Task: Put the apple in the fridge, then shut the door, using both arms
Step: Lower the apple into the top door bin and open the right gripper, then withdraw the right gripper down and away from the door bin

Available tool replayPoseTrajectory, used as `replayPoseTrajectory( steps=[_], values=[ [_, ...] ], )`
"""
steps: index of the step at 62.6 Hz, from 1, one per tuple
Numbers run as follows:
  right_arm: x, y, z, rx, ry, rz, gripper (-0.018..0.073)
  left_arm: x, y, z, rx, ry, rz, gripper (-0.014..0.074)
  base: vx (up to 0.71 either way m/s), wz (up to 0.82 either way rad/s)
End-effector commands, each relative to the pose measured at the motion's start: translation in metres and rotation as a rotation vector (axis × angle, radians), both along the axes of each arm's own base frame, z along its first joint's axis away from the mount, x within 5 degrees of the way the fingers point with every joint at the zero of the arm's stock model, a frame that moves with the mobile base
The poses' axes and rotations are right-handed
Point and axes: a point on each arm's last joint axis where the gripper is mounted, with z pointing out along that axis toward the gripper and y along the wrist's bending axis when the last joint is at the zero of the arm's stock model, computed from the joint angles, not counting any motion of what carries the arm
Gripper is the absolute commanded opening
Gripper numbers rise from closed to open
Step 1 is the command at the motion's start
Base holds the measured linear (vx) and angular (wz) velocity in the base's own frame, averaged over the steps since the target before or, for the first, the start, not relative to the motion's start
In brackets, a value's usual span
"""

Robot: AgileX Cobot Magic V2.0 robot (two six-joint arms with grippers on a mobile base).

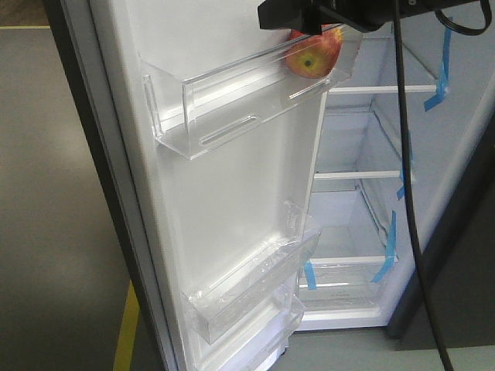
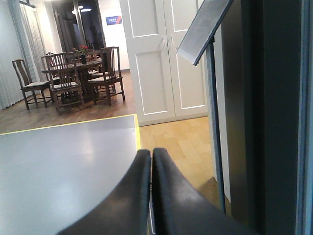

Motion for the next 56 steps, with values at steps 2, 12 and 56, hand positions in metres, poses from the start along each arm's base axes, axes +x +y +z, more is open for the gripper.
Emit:
replayPoseTrajectory(
  steps=[2, 12, 56],
  values=[
    [-0.037, -0.007, 0.018, 0.055, -0.104, -0.017, 0.0578, -0.001, 0.000, 0.000, -0.010, -0.068, -0.007, -0.0006, 0.00, 0.00],
    [-0.076, -0.022, -0.001, 0.056, -0.111, -0.054, 0.0578, -0.001, 0.000, 0.000, -0.010, -0.068, -0.007, -0.0006, 0.00, 0.00],
    [-0.239, -0.074, -0.107, 0.076, -0.071, -0.074, 0.0578, -0.001, 0.000, 0.000, -0.010, -0.068, -0.007, -0.0006, 0.00, 0.00]
  ],
)
